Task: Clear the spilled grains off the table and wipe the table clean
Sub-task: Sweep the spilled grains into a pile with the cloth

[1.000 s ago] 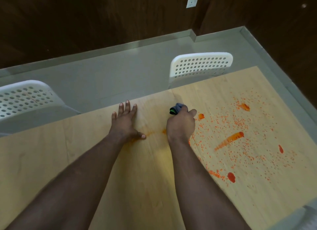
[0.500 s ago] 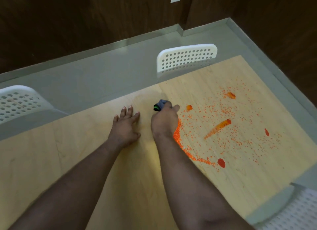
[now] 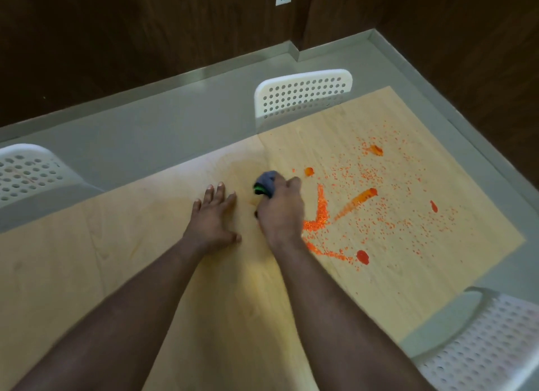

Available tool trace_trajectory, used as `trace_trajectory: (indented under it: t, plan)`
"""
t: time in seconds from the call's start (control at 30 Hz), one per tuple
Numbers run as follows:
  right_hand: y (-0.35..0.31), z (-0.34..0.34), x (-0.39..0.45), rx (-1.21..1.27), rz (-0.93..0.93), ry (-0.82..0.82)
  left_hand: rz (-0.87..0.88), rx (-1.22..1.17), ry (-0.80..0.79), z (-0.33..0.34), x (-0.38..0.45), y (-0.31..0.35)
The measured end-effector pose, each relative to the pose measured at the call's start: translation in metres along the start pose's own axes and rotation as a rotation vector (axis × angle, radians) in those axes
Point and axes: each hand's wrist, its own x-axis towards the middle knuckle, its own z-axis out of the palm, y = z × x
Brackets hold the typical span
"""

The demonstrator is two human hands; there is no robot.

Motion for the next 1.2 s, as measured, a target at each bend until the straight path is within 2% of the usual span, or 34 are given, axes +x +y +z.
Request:
trace_trajectory:
  t: [0.17, 0.27, 0.57, 0.67, 0.77, 0.97, 1.07, 1.2]
  plan:
    - [-0.020, 0.041, -0.038, -0.054, -0.070, -0.183, 0.019, -0.047, 0.041, 0.009, -0.015, -0.005]
    - [-0.010, 0.045, -0.045, -0.121, -0.094, -0.163, -0.012, -0.053, 0.056, 0.012, -0.021, -0.007]
    - [0.070, -0.010, -0.018, -0.152, 0.127, -0.029, -0.075, -0.024, -0.004, 0.008, -0.030, 0.007]
    - [0.079, -0.025, -0.021, -0.145, 0.119, 0.002, -0.088, -0.008, -0.018, 0.006, -0.033, 0.018]
    - [0.063, -0.026, -0.040, -0.119, 0.006, -0.025, -0.072, -0.005, -0.012, 0.011, -0.036, 0.029]
    - [0.040, -0.004, -0.086, -0.135, -0.123, -0.295, 0.019, 0.007, -0.028, 0.032, -0.043, 0.040]
    - [0.058, -0.004, -0.085, -0.168, -0.096, -0.282, 0.003, 0.048, -0.013, 0.039, -0.045, 0.037]
    - [0.096, -0.027, -0.076, -0.184, 0.004, -0.181, -0.027, 0.041, -0.010, 0.040, -0.048, 0.039]
